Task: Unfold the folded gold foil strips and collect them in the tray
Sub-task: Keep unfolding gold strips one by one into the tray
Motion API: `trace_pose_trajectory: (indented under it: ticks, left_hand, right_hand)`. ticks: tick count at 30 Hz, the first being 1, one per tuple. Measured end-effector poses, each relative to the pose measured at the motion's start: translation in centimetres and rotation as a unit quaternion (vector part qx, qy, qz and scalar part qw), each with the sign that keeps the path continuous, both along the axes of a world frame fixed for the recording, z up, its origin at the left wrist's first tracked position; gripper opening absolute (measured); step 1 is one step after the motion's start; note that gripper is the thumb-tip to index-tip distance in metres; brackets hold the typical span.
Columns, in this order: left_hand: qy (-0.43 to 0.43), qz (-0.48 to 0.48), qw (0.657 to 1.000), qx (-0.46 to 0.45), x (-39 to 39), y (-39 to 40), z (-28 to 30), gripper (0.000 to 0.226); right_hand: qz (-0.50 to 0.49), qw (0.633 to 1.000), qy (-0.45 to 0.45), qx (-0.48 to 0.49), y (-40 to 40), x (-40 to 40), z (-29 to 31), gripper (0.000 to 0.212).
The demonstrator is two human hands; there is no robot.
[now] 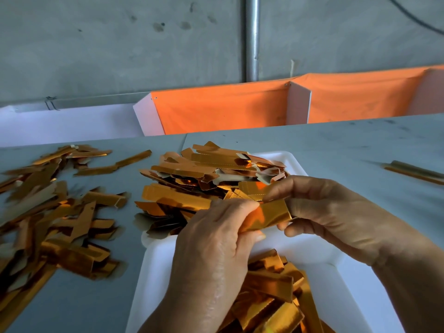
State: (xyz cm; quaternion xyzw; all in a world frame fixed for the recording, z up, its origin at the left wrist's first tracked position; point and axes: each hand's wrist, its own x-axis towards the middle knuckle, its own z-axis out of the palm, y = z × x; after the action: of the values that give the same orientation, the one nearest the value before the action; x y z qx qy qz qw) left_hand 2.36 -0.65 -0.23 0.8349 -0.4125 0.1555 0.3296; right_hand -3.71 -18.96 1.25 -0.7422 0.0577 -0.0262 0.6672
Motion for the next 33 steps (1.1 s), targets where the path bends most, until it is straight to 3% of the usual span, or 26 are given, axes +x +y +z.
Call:
trace_pose_trajectory:
  ticks: [8,20,26,28,31,33]
  left_hand:
    - [-0.062,-0.019,0.998,0.016,-0.3,-0.3,0.4,0.056]
    - [-0.063,-0.081,0.995,-0.015,-0.2,-0.4,0.0,0.053]
    - [-0.082,-0.065,0.994,-0.03,0.1,-0.7,-0.5,0.048]
    - [-0.059,-0.074,0.994,-0.062,0.2,-0.5,-0.4,0.044]
    - [0.028,-0.075,0.989,-0.126,0.4,0.1,-0.1,0.042]
    - [0.056,-0.083,0.984,-0.147,0.6,0.3,-0.1,0.04]
  right_hand:
    - [-0.082,0.996,-0.016,-0.024,0.6,0.0,0.5,0.028]
    - [-0.11,0.994,0.011,0.005,1.2,-0.1,0.6,0.022]
    - [-0.087,0.996,0.007,0.021,1.0,0.0,0.3,0.018]
    - [-0.056,0.996,-0.001,0.068,0.8,-0.2,0.4,0.01]
    - [-0.009,0.988,-0.004,0.155,0.6,-0.3,0.6,0.024]
    - [-0.001,0.982,-0.003,0.188,0.6,-0.4,0.7,0.022]
